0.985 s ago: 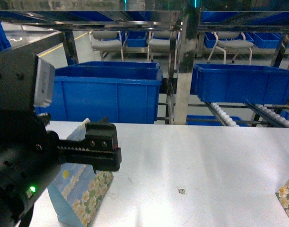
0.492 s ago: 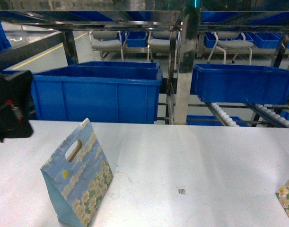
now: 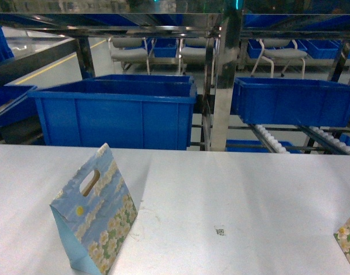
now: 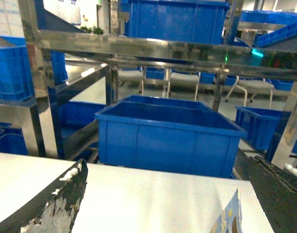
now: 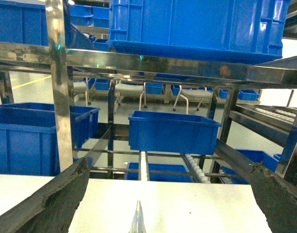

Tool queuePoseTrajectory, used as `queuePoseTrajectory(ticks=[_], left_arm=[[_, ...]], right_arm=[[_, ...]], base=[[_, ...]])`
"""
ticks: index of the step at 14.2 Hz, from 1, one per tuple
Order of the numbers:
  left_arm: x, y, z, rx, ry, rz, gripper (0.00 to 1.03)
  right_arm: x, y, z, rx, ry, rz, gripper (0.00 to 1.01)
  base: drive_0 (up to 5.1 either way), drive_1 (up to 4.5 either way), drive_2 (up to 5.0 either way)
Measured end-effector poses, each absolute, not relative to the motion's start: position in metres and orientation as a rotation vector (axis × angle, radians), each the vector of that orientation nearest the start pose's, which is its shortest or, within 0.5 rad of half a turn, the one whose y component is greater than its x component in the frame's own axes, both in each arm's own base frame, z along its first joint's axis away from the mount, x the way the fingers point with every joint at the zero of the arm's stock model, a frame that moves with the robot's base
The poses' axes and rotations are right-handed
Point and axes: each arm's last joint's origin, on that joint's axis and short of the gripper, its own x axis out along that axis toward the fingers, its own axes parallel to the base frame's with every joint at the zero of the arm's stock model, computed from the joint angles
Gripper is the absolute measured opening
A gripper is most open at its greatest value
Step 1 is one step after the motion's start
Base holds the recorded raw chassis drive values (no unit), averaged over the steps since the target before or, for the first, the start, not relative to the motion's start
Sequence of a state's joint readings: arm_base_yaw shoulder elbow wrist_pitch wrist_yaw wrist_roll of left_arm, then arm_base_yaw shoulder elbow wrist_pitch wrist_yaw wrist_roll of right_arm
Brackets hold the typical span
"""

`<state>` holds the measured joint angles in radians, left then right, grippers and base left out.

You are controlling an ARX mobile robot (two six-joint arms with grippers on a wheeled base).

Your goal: Move flower gift bag to table near conveyor

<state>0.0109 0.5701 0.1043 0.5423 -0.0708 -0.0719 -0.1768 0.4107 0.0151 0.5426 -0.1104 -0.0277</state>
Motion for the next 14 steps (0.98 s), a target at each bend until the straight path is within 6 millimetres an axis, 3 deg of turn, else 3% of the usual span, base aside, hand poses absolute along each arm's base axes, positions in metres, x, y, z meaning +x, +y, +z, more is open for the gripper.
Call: queuePoseTrajectory(ticks=[3, 5, 11, 12, 14], left_arm=[[0.137, 0.003, 0.201, -0.064, -0.07, 0.068, 0.95], [0.131, 0.0, 0.195, -0.024, 0.007, -0.003, 0.69], [0.12, 0.0, 0.181, -0.018, 0.004, 0.001, 0.05], [0.118, 0.0, 0.18, -0.015, 0.003, 0.0, 0.02], [0.116, 0.0, 0.178, -0.015, -0.002, -0.001, 0.02]], right_arm=[[0.121, -0.018, 0.183, -0.045, -0.127, -0.063, 0.97], [0.117, -0.013, 0.176, -0.015, 0.01, 0.003, 0.7], [0.111, 0.0, 0.17, -0.012, -0.006, 0.0, 0.06], [0.11, 0.0, 0.171, -0.012, -0.012, 0.001, 0.02], [0.108, 0.0, 0.171, -0.011, -0.017, 0.001, 0.02]], base=[[0.0, 0.0, 0.0], [0.0, 0.0, 0.0], [0.0, 0.0, 0.0], [0.0, 0.0, 0.0], [0.0, 0.0, 0.0]])
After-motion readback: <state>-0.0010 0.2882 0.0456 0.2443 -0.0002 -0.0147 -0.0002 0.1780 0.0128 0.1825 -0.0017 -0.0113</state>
